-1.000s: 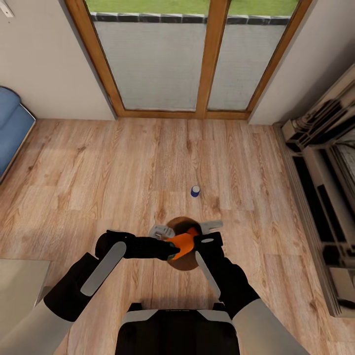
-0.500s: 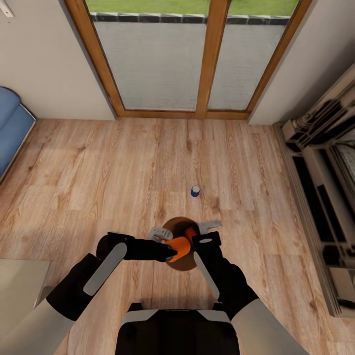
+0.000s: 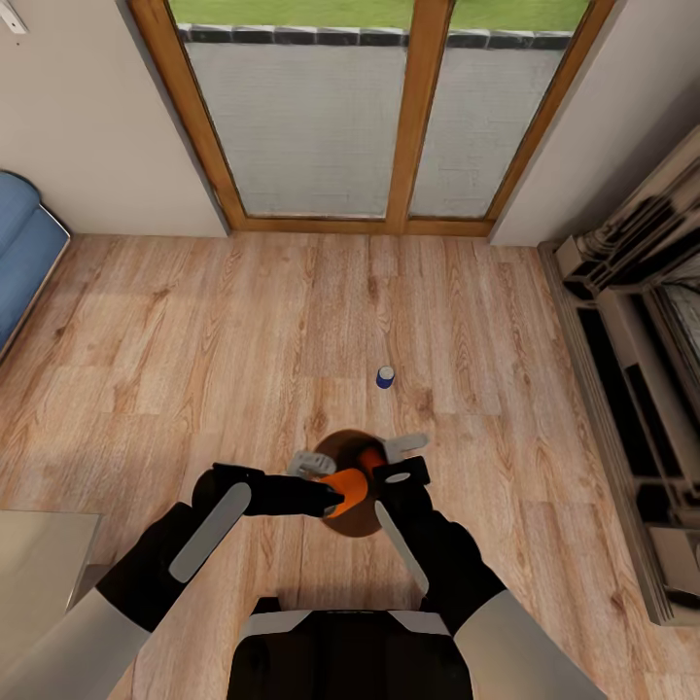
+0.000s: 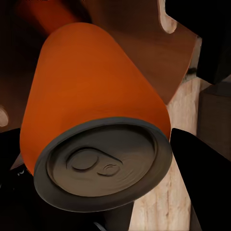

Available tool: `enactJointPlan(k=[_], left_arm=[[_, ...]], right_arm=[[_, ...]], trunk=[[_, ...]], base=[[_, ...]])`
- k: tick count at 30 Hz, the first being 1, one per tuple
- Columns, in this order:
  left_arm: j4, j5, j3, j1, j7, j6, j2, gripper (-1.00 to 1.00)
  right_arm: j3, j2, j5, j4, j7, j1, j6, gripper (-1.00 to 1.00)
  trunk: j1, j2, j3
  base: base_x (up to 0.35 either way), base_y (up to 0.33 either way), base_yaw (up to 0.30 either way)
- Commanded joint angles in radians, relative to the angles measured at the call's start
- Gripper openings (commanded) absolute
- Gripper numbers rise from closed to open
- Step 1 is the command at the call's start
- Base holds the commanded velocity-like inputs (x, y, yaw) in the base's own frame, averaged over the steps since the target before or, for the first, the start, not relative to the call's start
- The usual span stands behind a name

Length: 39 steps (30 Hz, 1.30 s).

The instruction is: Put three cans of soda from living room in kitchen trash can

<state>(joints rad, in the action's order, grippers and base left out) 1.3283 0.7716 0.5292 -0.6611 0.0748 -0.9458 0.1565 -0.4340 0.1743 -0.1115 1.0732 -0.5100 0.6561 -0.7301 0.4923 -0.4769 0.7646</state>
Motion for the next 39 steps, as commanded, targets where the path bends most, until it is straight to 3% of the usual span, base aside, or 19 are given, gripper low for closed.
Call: enactJointPlan(k=[1, 13, 14, 34, 37, 39], left_arm=[[-0.004, 0.002, 0.000, 0.000, 0.000, 0.002, 0.000, -1.00], [-0.025, 0.004, 0.000, 0.000, 0.000, 0.038, 0.000, -1.00], [-0.029, 0.004, -0.001, 0.000, 0.000, 0.040, 0.000, 1.00], [-0.033, 0.002, -0.007, 0.000, -0.001, 0.052, 0.002, 1.00], [-0.028, 0.002, -0.007, 0.000, -0.001, 0.047, 0.003, 1.00], [-0.027, 0.002, -0.008, 0.000, -0.001, 0.045, 0.003, 1.00]], right_arm=[[-0.003, 0.000, 0.000, 0.001, 0.005, 0.000, 0.002, -1.00], [-0.059, 0.000, -0.036, 0.002, 0.005, 0.000, -0.017, -1.00], [-0.061, 0.000, -0.036, 0.003, 0.005, 0.000, -0.025, -1.00], [-0.063, 0.000, -0.037, 0.006, 0.005, -0.001, -0.040, -1.00], [-0.048, 0.000, -0.035, 0.008, 0.005, -0.001, -0.039, -1.00], [-0.002, 0.000, -0.035, 0.009, 0.005, -0.001, -0.039, -1.00]], trunk=[[0.000, 0.000, 0.000], [0.000, 0.000, 0.000], [0.000, 0.000, 0.000], [0.000, 0.000, 0.000], [0.000, 0.000, 0.000], [0.000, 0.000, 0.000]], base=[[0.000, 0.000, 0.000], [0.000, 0.000, 0.000], [0.000, 0.000, 0.000], [0.000, 0.000, 0.000], [0.000, 0.000, 0.000], [0.000, 0.000, 0.000]])
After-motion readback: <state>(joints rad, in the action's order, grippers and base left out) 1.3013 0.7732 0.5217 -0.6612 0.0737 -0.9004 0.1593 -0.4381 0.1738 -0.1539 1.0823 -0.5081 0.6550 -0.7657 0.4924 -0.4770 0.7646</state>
